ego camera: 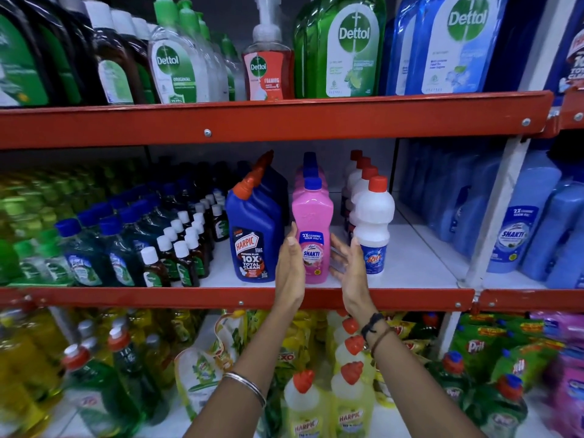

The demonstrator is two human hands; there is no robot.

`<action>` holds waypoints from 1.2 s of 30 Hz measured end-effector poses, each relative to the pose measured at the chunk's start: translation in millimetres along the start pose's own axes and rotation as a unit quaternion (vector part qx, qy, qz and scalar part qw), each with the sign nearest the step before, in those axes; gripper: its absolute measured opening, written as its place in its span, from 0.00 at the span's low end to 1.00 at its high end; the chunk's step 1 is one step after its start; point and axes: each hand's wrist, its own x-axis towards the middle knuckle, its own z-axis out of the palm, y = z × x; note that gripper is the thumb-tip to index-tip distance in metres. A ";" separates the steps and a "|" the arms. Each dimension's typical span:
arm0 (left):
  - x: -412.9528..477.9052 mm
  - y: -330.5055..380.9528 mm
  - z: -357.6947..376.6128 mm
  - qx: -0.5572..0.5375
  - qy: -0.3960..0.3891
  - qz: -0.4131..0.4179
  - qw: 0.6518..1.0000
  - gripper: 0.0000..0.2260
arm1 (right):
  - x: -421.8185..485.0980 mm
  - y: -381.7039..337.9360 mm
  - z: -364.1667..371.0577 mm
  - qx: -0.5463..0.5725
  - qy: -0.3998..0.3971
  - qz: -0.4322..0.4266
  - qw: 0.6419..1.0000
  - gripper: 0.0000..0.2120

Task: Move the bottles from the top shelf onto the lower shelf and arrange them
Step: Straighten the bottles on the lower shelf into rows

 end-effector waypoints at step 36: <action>26.8 -7.1 -100.1 0.034 0.084 -0.006 0.996 0.38 | -13.8 31.6 89.3 -0.011 -0.126 0.010 0.992 0.36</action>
